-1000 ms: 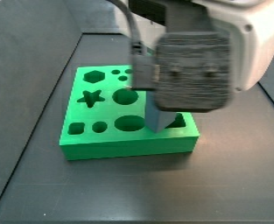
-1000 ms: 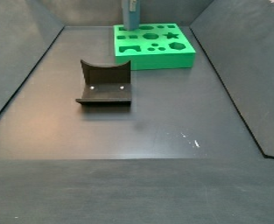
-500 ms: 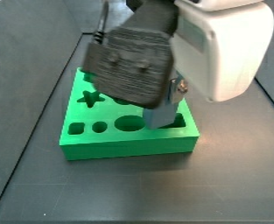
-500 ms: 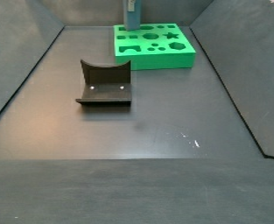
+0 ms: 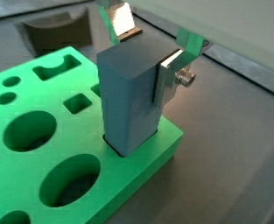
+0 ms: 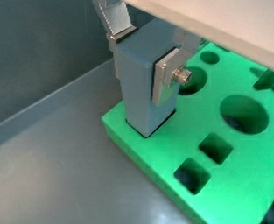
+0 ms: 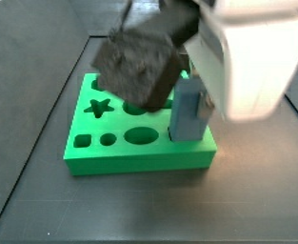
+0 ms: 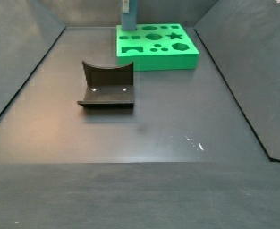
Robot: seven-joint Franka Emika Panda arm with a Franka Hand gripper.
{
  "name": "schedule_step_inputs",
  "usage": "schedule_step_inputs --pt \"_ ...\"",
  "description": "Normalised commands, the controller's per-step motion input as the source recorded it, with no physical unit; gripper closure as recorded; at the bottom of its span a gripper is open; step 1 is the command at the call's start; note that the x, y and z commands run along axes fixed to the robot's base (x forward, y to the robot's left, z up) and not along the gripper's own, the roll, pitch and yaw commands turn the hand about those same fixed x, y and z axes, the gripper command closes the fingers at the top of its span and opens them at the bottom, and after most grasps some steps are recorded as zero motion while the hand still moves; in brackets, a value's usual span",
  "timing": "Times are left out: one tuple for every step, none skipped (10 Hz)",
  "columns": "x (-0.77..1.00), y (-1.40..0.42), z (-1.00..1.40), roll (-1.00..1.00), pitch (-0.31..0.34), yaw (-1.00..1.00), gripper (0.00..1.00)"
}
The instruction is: Insert the rectangle object.
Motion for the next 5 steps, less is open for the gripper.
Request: schedule_step_inputs --pt "0.28 -0.20 -0.59 0.00 0.000 -0.27 1.00" --pt "0.22 0.00 -0.60 -0.02 0.000 -0.18 1.00" --pt "0.13 0.02 -0.47 -0.10 0.000 -0.13 1.00" --pt "0.10 0.07 -0.28 -0.14 0.000 -0.14 1.00" --pt "0.00 0.06 -0.09 -0.13 -0.024 -0.08 1.00"
